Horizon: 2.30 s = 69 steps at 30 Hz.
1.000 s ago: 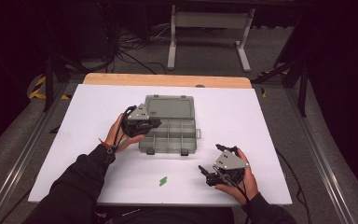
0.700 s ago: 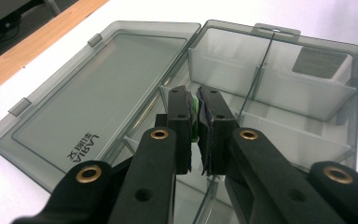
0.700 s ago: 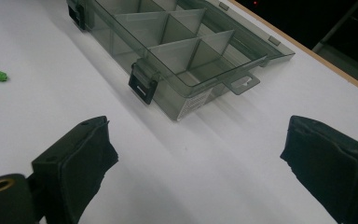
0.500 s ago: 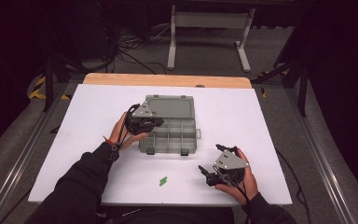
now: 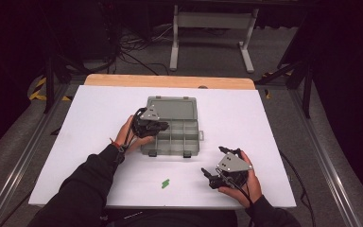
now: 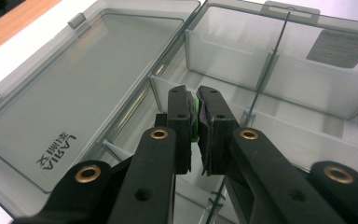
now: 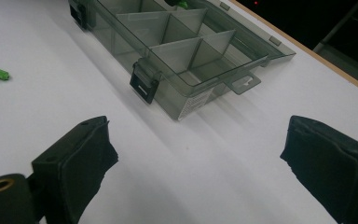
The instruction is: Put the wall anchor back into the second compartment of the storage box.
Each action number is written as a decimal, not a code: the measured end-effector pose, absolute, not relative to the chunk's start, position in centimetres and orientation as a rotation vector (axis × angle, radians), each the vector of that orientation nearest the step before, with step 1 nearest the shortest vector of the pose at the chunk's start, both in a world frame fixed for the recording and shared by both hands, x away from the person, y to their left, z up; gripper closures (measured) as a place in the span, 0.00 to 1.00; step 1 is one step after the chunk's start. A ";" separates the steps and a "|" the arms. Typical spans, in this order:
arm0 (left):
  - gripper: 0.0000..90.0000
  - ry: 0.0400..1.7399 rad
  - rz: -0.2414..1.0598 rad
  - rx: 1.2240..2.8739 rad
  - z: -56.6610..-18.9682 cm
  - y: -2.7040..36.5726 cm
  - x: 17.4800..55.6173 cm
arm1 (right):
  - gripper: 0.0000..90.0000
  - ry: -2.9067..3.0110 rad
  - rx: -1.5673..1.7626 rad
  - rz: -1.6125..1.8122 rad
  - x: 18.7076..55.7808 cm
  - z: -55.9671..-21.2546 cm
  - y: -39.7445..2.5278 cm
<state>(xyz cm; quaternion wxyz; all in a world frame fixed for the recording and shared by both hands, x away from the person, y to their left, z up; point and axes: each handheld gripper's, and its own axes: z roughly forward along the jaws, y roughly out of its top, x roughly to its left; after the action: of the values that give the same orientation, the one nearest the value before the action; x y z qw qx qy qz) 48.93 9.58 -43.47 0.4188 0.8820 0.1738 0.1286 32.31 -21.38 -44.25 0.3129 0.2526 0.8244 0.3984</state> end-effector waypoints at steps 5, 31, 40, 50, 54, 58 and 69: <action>0.93 0.433 0.315 2.229 -43.7 9.5 49.0 | 0.09 2.176 0.662 1.047 32.3 -44.3 -21.3; 0.60 0.377 0.373 2.192 -42.6 10.6 46.1 | 0.09 2.181 0.649 1.044 32.3 -44.3 -21.1; 0.26 0.300 0.382 2.180 -41.4 10.9 43.2 | 0.09 2.182 0.661 1.038 32.4 -44.4 -21.2; 0.06 0.304 0.308 2.153 -41.4 11.2 40.0 | 0.09 2.182 0.671 1.034 32.5 -44.4 -21.5; 0.07 0.303 0.264 2.118 -41.7 11.2 38.5 | 0.09 2.183 0.667 1.033 32.5 -44.4 -21.5; 0.08 0.274 0.244 2.136 -42.0 10.6 37.1 | 0.09 2.184 0.666 1.029 32.5 -44.5 -21.4; 0.14 0.234 0.141 2.216 -43.9 10.2 35.5 | 0.09 2.172 0.667 1.029 32.4 -44.4 -21.6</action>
<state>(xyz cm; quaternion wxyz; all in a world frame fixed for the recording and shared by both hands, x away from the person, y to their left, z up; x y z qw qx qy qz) 35.53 10.21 -43.94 0.4391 0.8917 0.0940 0.0566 32.44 -21.56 -44.38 0.3182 0.2535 0.8255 0.3912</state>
